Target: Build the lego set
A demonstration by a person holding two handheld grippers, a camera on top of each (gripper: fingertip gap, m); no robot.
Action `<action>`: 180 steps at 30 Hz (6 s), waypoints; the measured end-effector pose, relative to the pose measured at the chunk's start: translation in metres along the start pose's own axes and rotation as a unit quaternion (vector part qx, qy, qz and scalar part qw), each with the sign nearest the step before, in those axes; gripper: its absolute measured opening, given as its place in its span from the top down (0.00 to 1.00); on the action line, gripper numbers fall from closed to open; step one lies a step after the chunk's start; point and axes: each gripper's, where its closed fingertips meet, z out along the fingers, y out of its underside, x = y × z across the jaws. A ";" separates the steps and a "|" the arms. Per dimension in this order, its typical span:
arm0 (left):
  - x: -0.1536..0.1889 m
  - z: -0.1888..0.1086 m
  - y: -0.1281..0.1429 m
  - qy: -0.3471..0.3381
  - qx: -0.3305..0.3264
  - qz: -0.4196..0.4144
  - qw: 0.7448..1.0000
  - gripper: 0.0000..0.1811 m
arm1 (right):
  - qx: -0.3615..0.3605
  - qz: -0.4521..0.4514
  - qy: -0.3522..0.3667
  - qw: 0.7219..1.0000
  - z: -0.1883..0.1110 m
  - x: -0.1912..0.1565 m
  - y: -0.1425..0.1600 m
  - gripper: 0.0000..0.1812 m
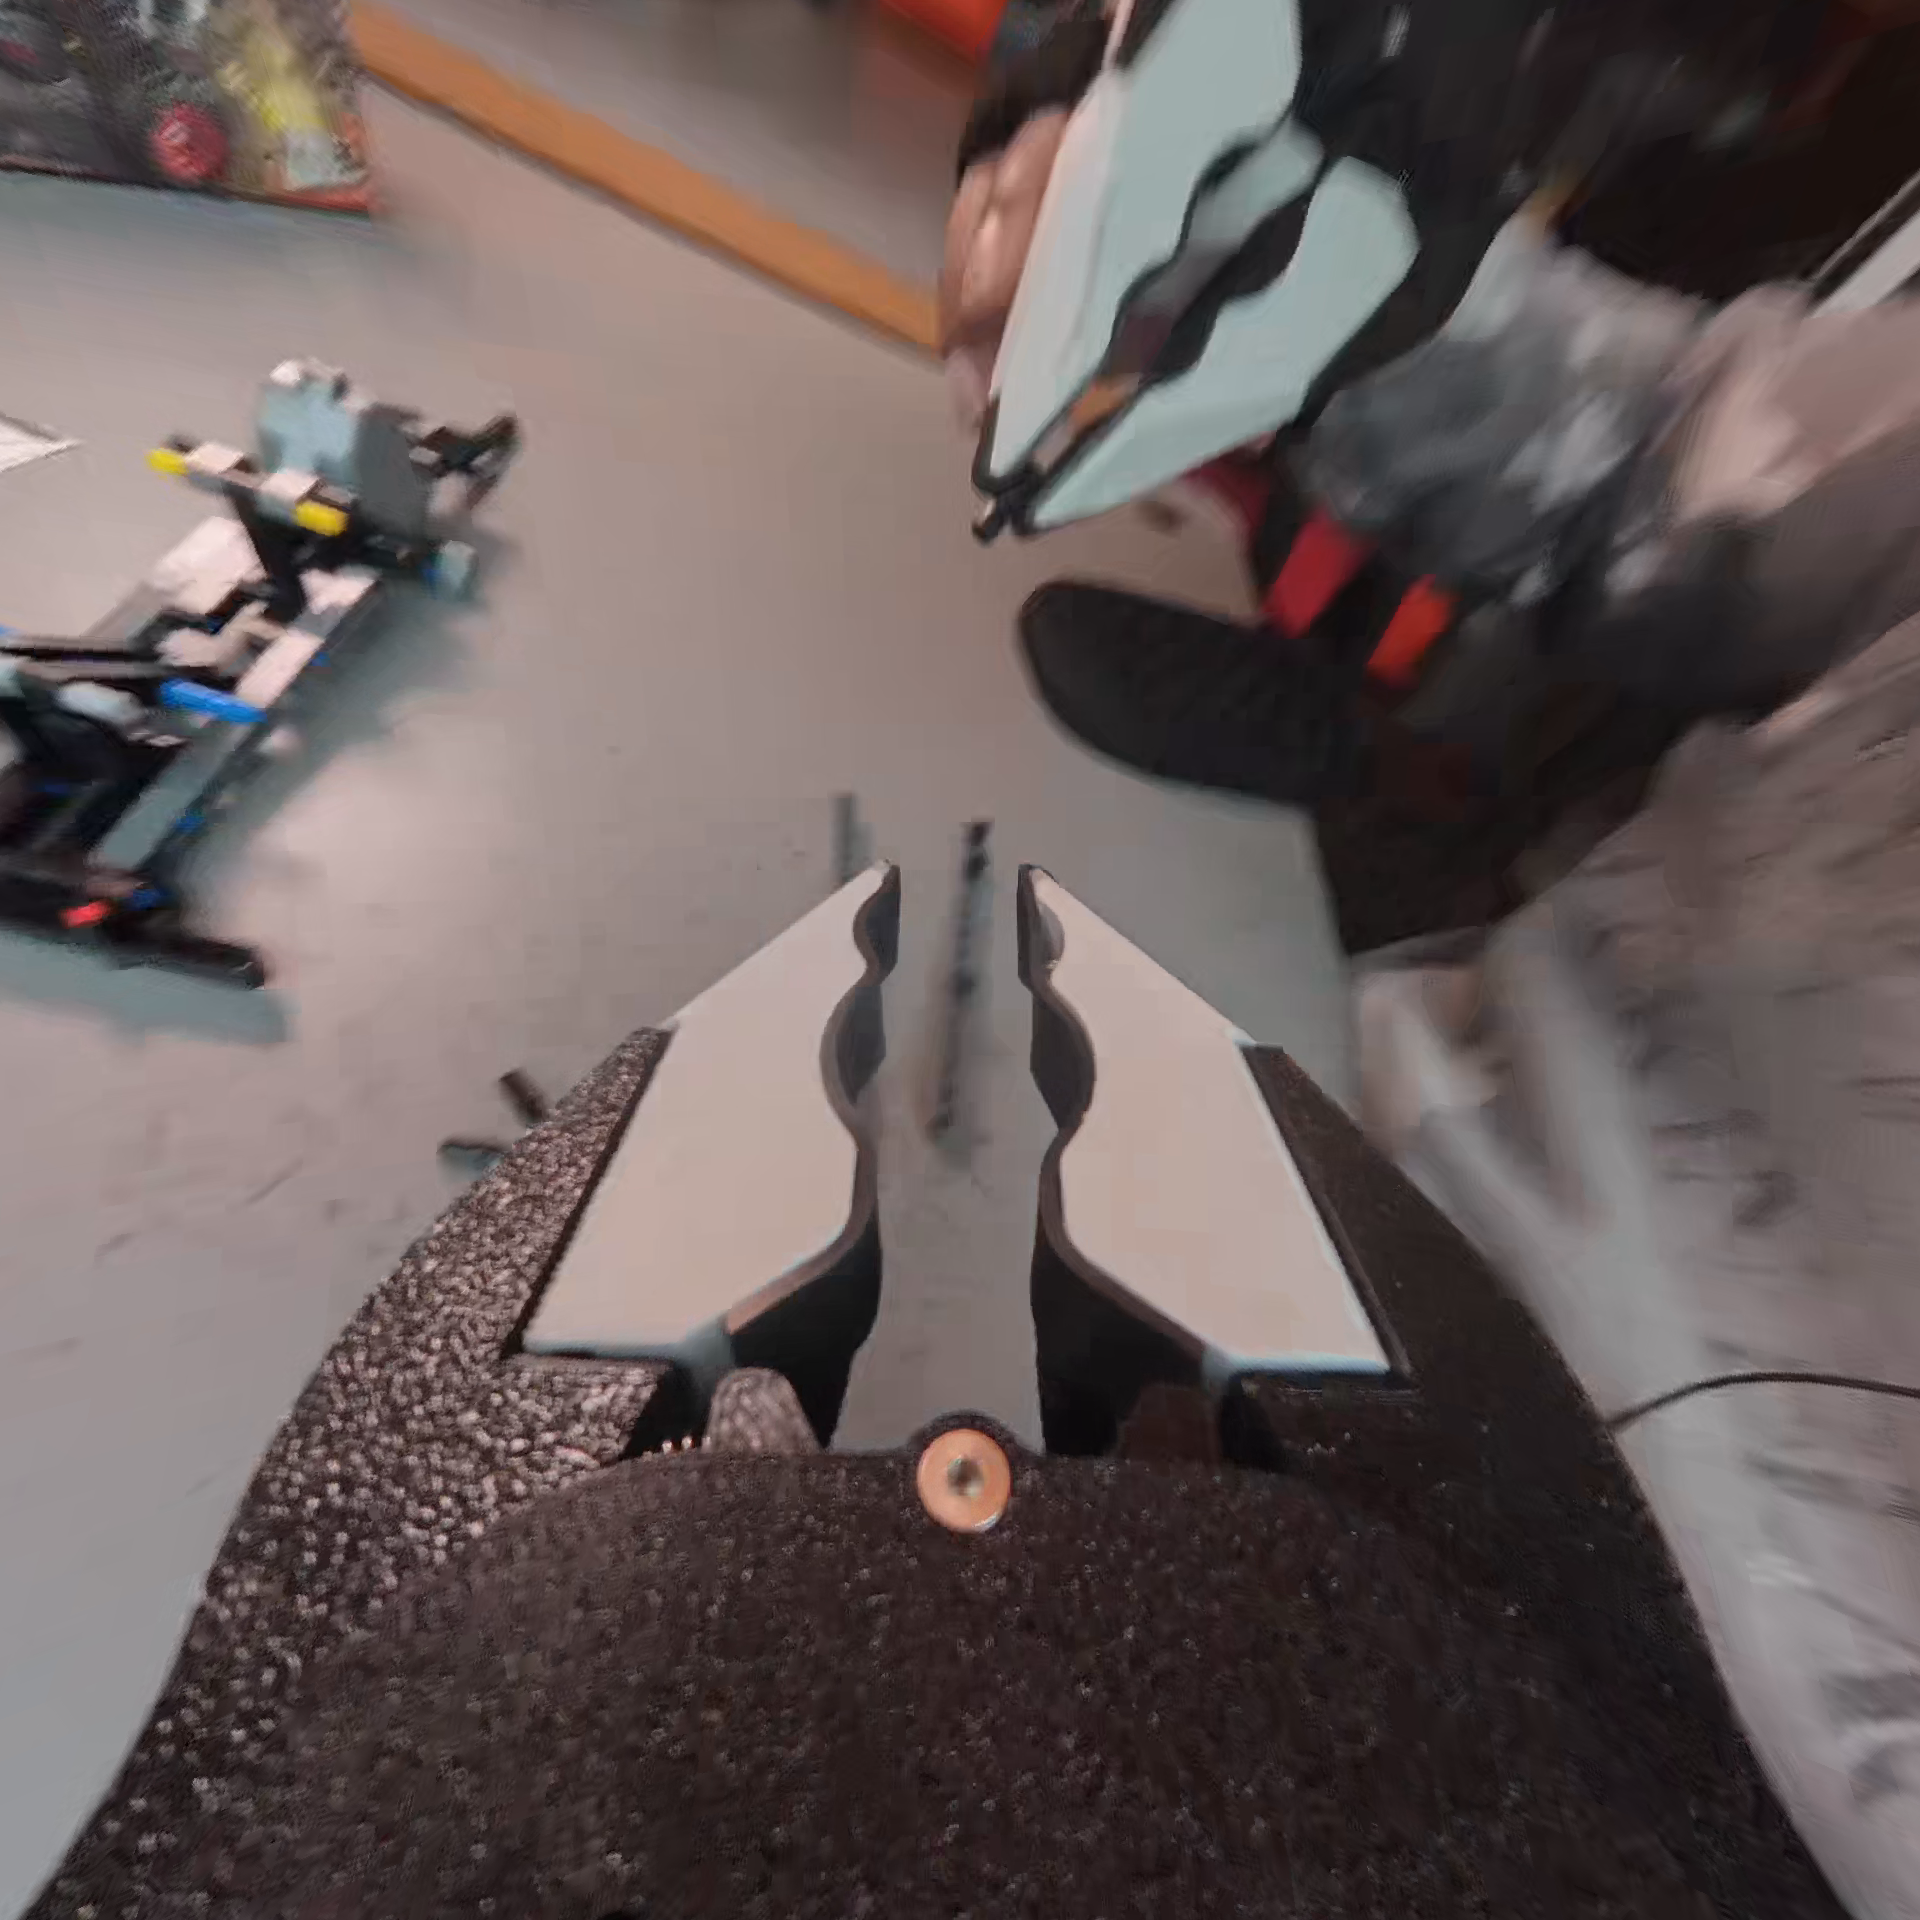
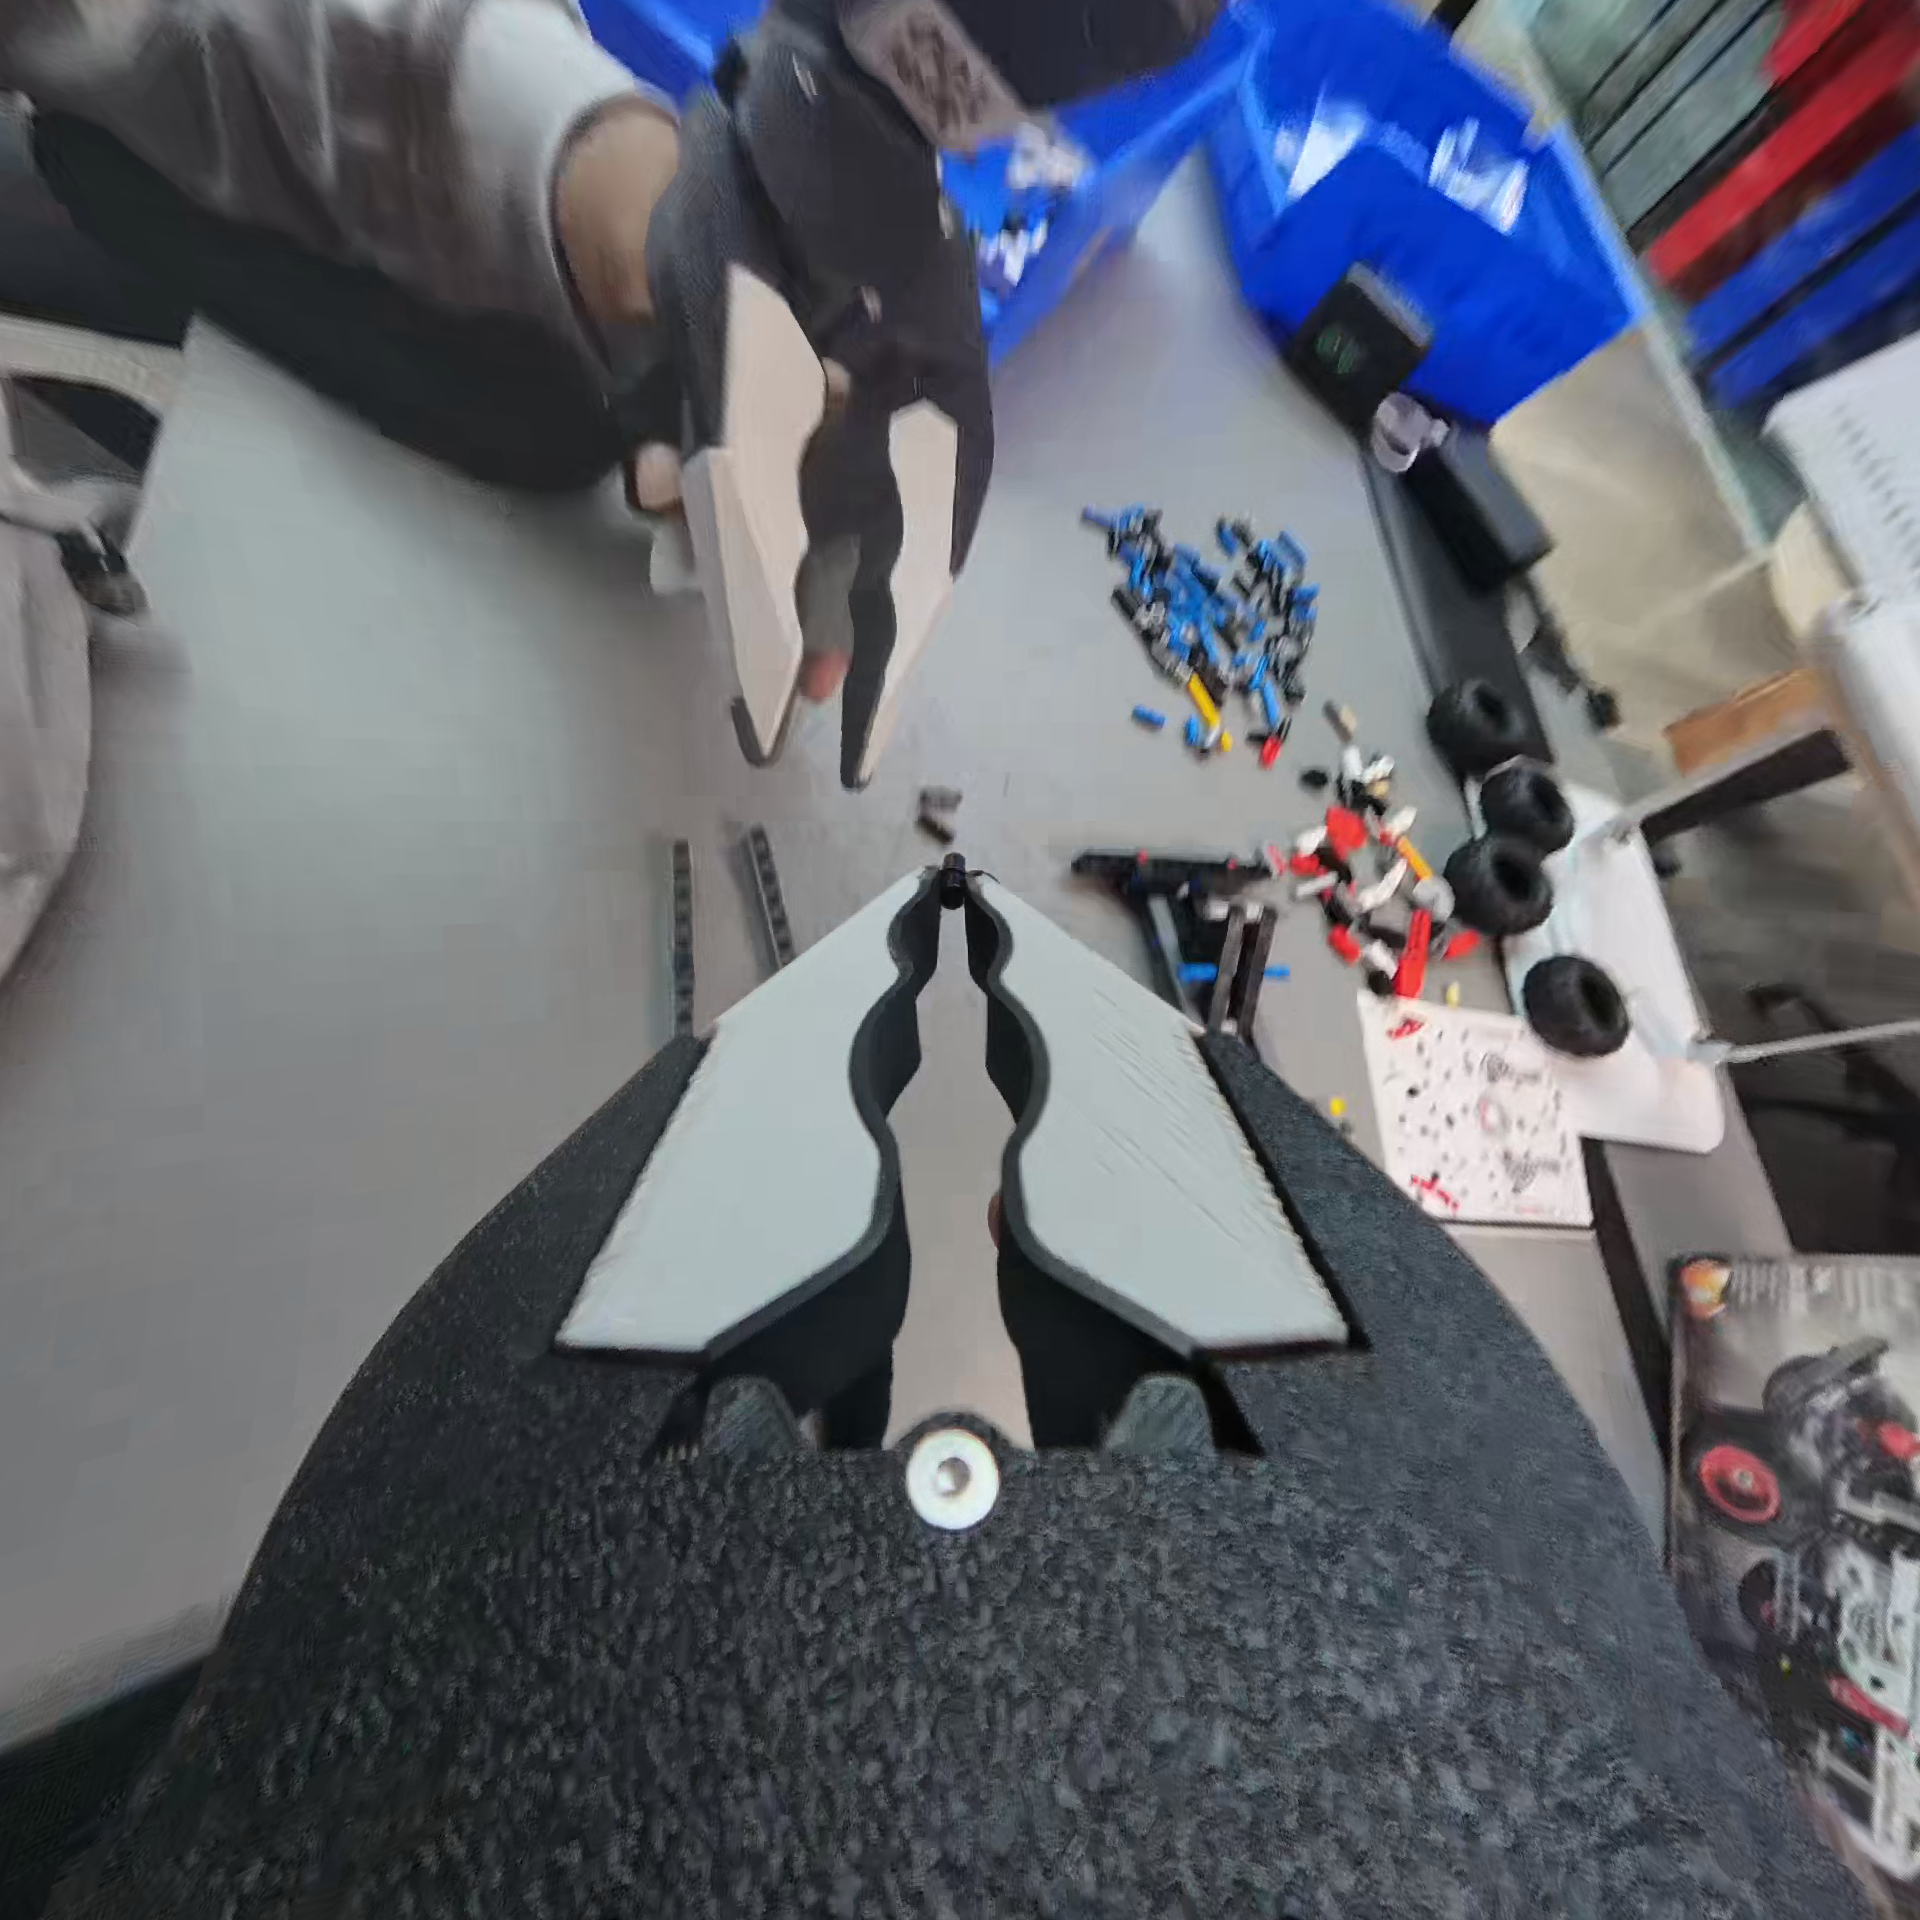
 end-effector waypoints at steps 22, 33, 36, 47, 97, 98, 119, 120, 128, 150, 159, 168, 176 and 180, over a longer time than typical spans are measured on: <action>-0.047 0.025 0.071 -0.165 -0.233 0.150 0.947 0.94 | -0.296 0.012 -0.207 0.932 0.031 -0.034 0.116 0.98; -0.047 0.027 0.073 -0.165 -0.239 0.166 0.942 0.96 | -0.335 -0.022 -0.237 0.911 0.035 -0.036 0.114 0.98; -0.047 0.027 0.073 -0.166 -0.239 0.170 0.942 0.96 | -0.349 -0.036 -0.244 0.904 0.035 -0.036 0.114 0.98; -0.046 0.027 0.073 -0.170 -0.238 0.181 0.939 0.96 | -0.352 -0.039 -0.253 0.900 0.034 -0.037 0.114 0.98; -0.047 0.026 0.073 -0.187 -0.232 0.191 0.935 0.96 | -0.375 -0.033 -0.252 0.891 0.039 -0.044 0.110 0.98; -0.047 0.026 0.073 -0.188 -0.232 0.193 0.935 0.96 | -0.379 -0.030 -0.249 0.891 0.039 -0.044 0.110 0.98; -0.041 0.025 0.072 -0.170 -0.224 0.191 0.941 0.94 | 0.004 0.350 -0.185 0.918 0.039 -0.027 0.057 0.98; -0.038 0.024 0.065 -0.163 -0.205 0.186 0.947 0.91 | 0.049 0.377 -0.177 0.908 0.036 -0.022 0.047 0.98; 0.003 0.005 -0.027 -0.156 0.049 0.224 0.961 0.86 | 0.323 0.540 -0.158 0.761 0.015 0.000 -0.029 0.98; 0.016 0.023 0.016 -0.100 -0.052 0.292 0.950 1.00 | 0.018 0.099 -0.120 0.988 0.030 -0.052 -0.003 0.98; 0.023 0.015 -0.001 -0.043 0.009 0.206 0.978 0.91 | 0.119 0.165 -0.092 0.975 0.026 -0.043 -0.020 0.98; 0.026 0.022 0.015 -0.033 -0.038 0.225 0.973 0.97 | 0.092 0.164 -0.148 0.971 0.028 -0.058 -0.009 0.97; 0.031 0.027 0.030 -0.013 -0.080 0.232 0.969 0.97 | 0.012 0.025 -0.168 0.985 0.031 -0.073 -0.001 0.96; 0.032 0.029 0.034 -0.008 -0.089 0.232 0.969 0.97 | -0.013 -0.027 -0.173 0.985 0.032 -0.077 0.002 0.97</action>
